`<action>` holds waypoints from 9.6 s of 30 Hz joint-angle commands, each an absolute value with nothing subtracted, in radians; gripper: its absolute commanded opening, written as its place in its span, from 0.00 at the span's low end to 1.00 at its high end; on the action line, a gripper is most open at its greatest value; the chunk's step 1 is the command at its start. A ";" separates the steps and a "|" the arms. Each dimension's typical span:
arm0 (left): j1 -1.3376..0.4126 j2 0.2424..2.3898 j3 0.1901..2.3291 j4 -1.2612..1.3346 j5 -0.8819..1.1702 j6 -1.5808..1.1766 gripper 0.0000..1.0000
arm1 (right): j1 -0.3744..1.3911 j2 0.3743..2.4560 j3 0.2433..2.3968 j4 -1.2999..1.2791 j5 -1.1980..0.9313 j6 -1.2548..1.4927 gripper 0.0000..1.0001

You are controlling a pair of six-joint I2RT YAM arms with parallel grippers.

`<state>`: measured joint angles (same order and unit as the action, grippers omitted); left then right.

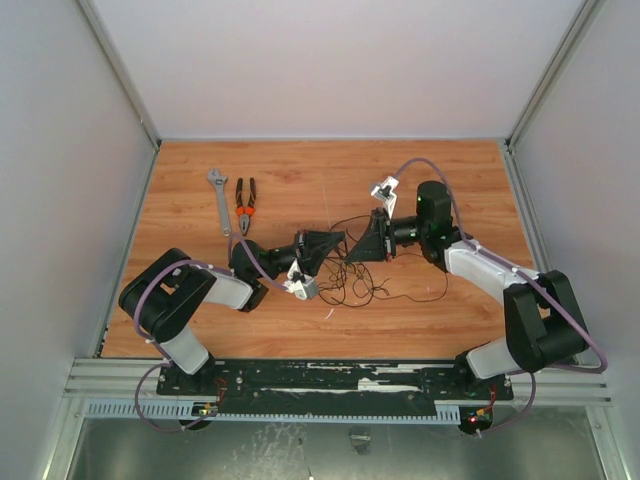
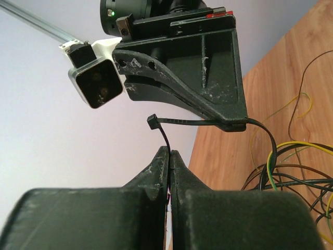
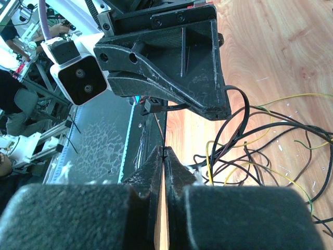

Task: Zip-tie the wires
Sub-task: Tie the cable at the center of the board.

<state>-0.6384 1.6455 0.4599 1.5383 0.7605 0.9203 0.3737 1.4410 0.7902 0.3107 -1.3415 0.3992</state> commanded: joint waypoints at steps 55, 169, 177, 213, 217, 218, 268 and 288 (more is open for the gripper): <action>-0.678 1.677 0.415 1.859 0.767 0.961 0.00 | 0.353 1.410 0.885 -0.085 -1.382 0.200 0.00; -0.741 1.562 0.402 1.458 0.647 1.260 0.00 | 0.367 1.315 0.805 0.189 -1.282 0.281 0.00; -0.742 1.575 0.403 1.453 0.646 1.269 0.00 | 0.371 1.355 0.822 0.186 -1.303 0.300 0.00; -0.753 1.605 0.398 1.513 0.609 1.231 0.00 | 0.372 1.317 0.810 0.176 -1.249 0.342 0.06; -0.753 1.610 0.398 1.514 0.595 1.233 0.00 | 0.374 1.300 0.805 0.151 -1.254 0.323 0.03; -0.753 1.612 0.398 1.516 0.589 1.236 0.00 | 0.373 1.296 0.805 0.144 -1.255 0.319 0.02; -0.760 1.583 0.422 1.404 0.570 1.336 0.00 | 0.361 1.317 0.806 0.107 -1.189 0.317 0.01; -0.759 1.526 0.437 1.345 0.565 1.367 0.00 | 0.361 1.317 0.793 0.106 -1.164 0.293 0.02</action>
<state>-0.7441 1.5585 0.4160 1.3579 0.5549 1.3209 0.3656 1.3369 0.7956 0.0799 -1.1881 0.3073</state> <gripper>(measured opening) 0.017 0.019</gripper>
